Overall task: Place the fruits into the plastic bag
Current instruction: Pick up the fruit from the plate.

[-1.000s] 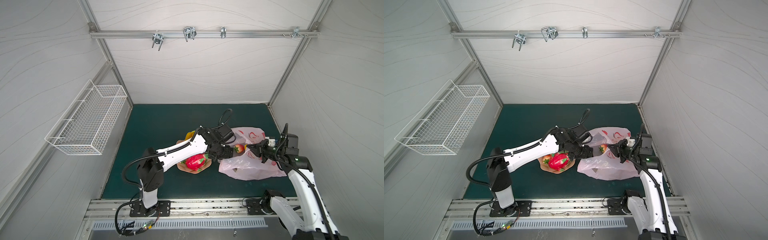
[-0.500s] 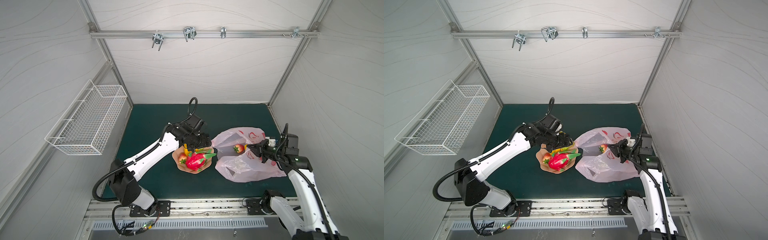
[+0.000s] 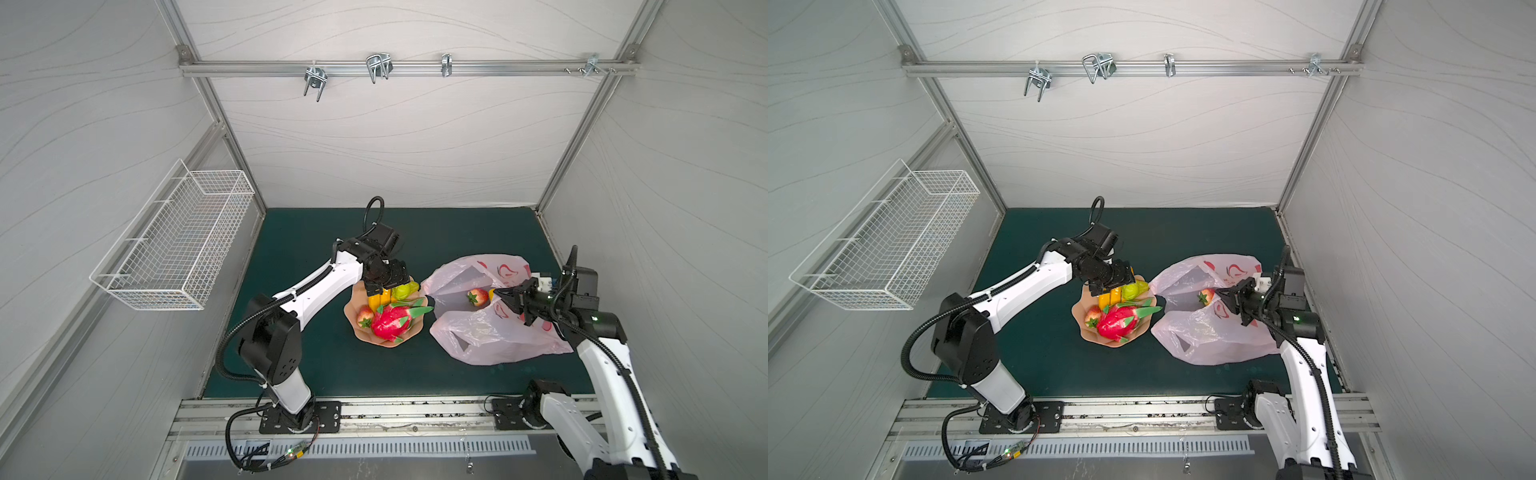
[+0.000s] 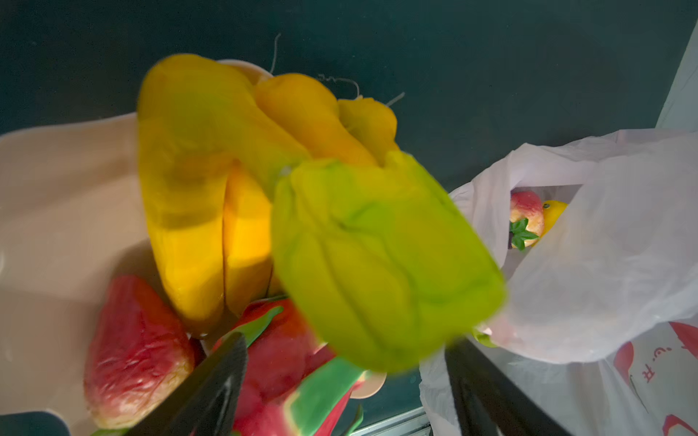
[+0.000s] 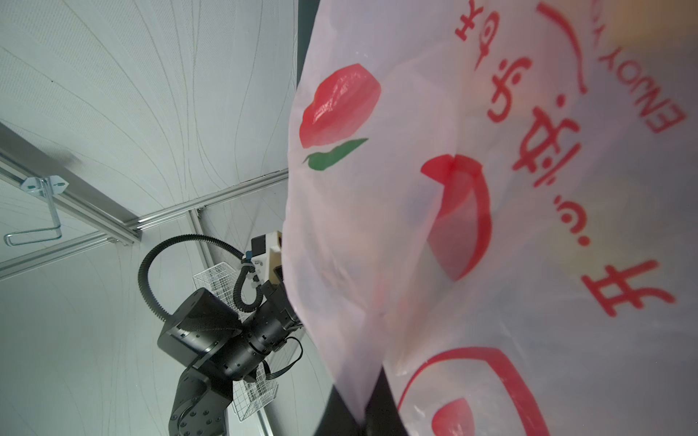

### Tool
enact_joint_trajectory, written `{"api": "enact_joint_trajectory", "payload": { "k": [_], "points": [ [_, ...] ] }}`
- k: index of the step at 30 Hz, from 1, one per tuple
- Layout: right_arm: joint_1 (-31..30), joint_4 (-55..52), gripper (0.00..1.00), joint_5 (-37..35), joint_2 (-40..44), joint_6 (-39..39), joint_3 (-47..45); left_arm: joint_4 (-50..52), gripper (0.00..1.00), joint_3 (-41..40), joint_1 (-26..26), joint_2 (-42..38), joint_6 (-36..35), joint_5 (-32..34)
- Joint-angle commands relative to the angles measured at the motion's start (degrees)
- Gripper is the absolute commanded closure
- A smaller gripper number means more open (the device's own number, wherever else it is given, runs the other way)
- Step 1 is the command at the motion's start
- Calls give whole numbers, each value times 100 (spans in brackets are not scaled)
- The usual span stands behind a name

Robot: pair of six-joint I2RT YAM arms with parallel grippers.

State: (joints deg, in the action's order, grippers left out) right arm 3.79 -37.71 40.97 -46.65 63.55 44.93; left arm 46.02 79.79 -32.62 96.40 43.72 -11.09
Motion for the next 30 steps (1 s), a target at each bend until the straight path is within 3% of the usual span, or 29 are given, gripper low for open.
{"api": "enact_joint_trajectory", "payload": {
  "k": [1,21,30],
  "points": [
    [25,-157,100,13,47,-9,142,-231,16,237,10,153,14,-83],
    [23,-191,100,7,34,-69,149,-440,24,374,8,796,-131,-183],
    [17,-157,100,-10,45,-42,139,-454,39,380,9,950,-269,-216]
  ]
}}
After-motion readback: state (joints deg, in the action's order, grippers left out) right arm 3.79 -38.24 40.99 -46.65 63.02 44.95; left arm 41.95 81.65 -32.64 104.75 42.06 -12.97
